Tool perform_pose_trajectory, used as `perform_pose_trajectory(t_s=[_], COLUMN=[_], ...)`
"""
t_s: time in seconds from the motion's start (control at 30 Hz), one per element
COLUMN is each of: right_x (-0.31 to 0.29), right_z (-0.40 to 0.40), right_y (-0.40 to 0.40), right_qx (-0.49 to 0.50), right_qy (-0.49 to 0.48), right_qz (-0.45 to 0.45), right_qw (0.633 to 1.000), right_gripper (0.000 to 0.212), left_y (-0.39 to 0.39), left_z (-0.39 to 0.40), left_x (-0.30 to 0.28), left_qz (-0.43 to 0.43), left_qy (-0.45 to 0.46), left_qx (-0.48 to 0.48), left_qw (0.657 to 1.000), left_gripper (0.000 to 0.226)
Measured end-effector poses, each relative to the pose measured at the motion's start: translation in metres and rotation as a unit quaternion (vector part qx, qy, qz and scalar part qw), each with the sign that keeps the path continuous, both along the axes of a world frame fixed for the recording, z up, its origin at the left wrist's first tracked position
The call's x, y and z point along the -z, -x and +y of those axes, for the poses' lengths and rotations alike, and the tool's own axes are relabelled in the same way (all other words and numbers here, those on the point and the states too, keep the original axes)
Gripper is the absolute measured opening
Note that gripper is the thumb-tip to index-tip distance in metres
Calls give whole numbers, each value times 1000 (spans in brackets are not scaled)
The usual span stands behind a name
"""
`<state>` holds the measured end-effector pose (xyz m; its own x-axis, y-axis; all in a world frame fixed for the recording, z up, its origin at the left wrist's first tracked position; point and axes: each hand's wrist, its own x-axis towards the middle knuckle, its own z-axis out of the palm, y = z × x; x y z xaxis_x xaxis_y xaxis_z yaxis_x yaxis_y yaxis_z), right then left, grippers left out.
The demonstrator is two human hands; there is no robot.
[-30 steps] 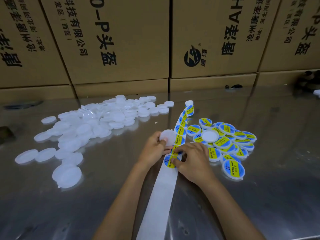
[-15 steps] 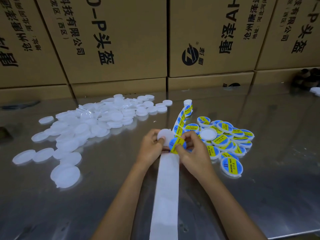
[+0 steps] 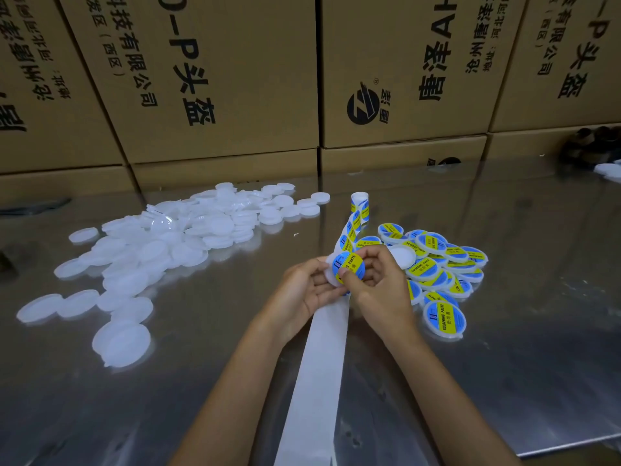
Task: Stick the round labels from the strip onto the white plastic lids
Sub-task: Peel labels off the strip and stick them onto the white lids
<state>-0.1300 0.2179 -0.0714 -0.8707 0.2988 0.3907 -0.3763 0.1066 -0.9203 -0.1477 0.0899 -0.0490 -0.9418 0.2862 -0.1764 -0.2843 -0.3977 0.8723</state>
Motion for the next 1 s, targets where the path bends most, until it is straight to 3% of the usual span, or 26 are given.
perform_pose_trajectory(t_s=[0.53, 0.6, 0.7, 0.8, 0.9, 1.0], right_x=[4, 3, 1, 0, 0, 0], right_z=[0, 2, 7, 3, 3, 10], right_y=[0, -1, 0, -4, -4, -1], right_qx=[38, 79, 91, 75, 92, 118], right_qy=[-71, -116, -106, -111, -116, -79], right_qz=[6, 8, -3, -2, 12, 23], right_qw=[997, 990, 990, 991, 989, 990], right_gripper=[32, 40, 64, 54, 32, 23], left_y=[-7, -7, -6, -7, -8, -10], left_z=[1, -1, -2, -3, -2, -1], left_x=[-3, -4, -4, -5, -5, -6], left_qz=[24, 22, 9, -2, -4, -9], left_qy=[2, -13, -56, -94, -77, -58], left_qx=[12, 12, 25, 38, 53, 63], left_qw=[1000, 1000, 998, 995, 996, 996], left_gripper=[32, 32, 33, 33, 31, 34])
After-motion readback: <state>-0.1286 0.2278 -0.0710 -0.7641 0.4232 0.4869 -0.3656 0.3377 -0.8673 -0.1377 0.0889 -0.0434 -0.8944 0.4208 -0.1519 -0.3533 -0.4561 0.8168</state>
